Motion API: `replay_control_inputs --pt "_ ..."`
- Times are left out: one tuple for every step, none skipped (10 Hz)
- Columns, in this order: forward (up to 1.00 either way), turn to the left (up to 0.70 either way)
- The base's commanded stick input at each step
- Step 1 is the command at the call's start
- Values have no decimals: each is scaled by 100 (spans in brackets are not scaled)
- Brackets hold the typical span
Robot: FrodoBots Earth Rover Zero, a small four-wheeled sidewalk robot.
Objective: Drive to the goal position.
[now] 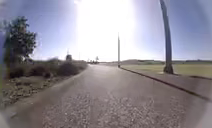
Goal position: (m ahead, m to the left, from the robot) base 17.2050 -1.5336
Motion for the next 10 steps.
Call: replay_control_inputs --pt "100 0" --pt "100 0" --pt "100 0" --pt "100 0" --pt "100 0" --pt "100 0" --pt "100 0" --pt "100 0" --pt "100 0" --pt "100 0"
